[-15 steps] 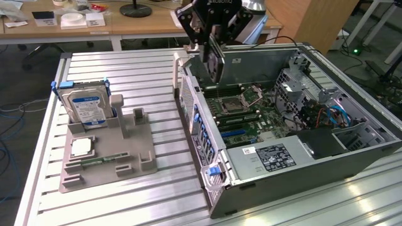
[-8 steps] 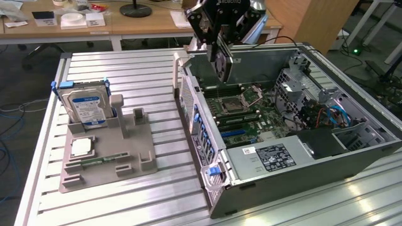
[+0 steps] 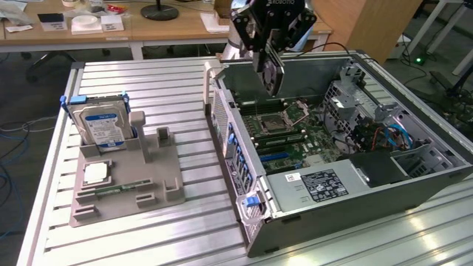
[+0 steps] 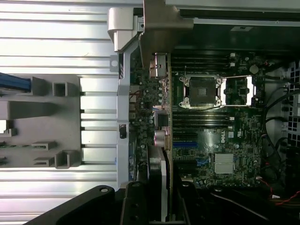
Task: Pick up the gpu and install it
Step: 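Pick up the gpu and move the gpu toward the slot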
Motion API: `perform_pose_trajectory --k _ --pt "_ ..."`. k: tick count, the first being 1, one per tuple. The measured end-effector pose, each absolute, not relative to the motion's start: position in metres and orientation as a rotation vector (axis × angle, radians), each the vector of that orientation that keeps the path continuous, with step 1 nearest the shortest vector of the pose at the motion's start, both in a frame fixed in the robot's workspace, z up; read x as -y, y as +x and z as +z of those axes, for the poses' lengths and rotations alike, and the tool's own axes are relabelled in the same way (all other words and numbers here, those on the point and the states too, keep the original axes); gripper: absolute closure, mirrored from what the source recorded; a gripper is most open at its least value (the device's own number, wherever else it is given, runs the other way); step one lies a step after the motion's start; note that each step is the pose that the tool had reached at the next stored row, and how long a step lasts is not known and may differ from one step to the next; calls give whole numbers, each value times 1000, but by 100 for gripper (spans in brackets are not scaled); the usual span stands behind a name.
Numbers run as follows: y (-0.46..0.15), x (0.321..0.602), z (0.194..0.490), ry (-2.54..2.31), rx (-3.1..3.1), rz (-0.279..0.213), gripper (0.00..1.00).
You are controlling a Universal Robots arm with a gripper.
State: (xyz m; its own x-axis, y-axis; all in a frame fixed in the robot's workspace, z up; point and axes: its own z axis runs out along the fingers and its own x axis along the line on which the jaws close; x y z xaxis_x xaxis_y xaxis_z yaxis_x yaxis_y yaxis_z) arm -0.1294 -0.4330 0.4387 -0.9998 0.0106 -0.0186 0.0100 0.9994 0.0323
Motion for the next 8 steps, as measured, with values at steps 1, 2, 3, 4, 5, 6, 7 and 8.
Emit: perform_pose_trajectory --k 1,2,3,4,5,6,7,8 --pt "-127 433 439 16 -3122 50 72" --pt "-124 433 439 16 -3122 50 72" --pt "-122 433 439 16 -3122 50 72" --pt "-119 433 439 16 -3122 50 72" --pt "-117 433 439 16 -3122 50 72" --pt "-114 433 439 16 -3122 50 72" --pt "-112 433 439 16 -3122 50 72" --pt "-109 433 439 16 -3122 50 72"
